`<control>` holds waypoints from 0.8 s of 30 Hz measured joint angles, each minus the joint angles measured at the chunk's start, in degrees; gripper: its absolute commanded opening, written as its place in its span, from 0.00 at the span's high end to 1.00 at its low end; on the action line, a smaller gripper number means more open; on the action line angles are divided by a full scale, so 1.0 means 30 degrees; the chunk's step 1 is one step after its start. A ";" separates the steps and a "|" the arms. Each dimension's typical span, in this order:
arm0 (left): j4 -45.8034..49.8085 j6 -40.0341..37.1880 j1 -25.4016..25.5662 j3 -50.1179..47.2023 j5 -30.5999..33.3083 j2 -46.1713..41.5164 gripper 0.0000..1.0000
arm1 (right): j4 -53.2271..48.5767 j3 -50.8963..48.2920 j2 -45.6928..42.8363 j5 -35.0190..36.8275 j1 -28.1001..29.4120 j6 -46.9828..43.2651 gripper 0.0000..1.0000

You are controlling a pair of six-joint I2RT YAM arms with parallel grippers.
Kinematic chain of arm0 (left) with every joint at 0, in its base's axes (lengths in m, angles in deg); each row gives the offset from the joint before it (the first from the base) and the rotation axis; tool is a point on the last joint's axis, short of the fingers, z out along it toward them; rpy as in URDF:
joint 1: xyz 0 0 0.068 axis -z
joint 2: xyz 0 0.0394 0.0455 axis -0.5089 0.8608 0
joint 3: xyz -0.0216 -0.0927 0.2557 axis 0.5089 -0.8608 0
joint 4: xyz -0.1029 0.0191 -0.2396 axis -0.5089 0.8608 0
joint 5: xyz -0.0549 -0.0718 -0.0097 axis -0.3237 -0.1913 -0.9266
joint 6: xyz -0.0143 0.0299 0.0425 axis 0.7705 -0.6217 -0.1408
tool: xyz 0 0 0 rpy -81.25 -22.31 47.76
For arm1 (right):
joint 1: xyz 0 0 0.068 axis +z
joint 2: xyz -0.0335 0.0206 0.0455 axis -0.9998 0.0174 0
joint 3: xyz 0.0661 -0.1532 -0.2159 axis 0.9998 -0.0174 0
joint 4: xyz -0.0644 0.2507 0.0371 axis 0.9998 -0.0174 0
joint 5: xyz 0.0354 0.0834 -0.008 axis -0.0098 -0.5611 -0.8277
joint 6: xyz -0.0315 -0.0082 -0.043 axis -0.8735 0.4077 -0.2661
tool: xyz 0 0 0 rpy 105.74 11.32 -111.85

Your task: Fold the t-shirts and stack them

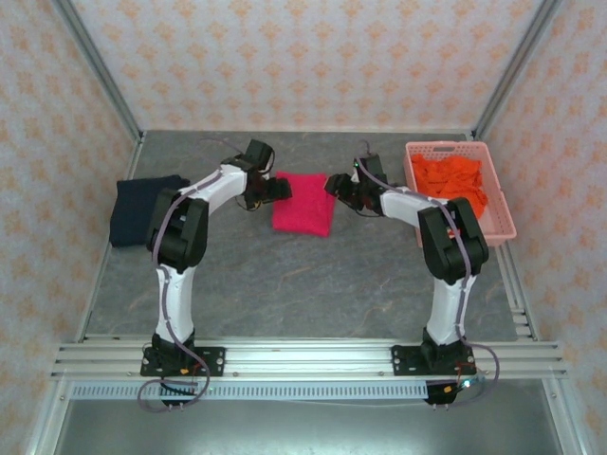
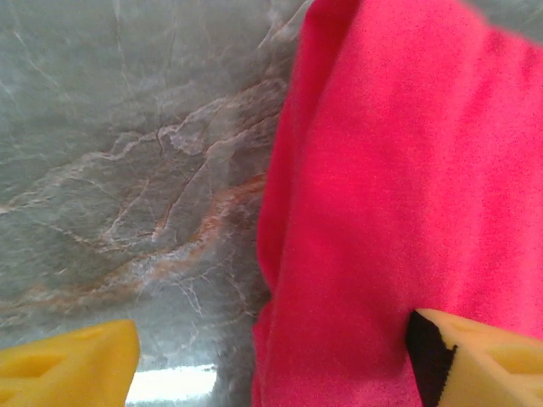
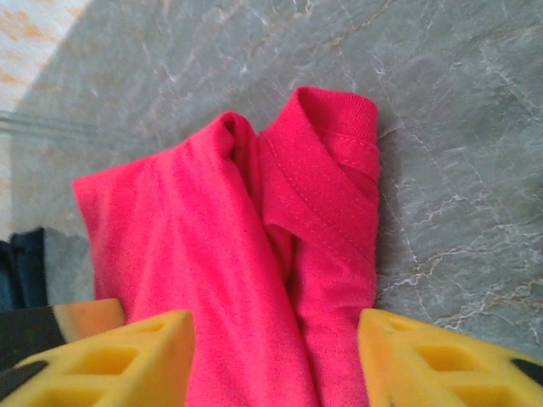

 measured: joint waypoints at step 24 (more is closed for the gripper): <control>-0.0576 0.0255 0.0007 0.0896 -0.0882 0.0291 0.62 | -0.3257 0.5901 0.4546 -0.1355 0.0539 -0.1836 0.99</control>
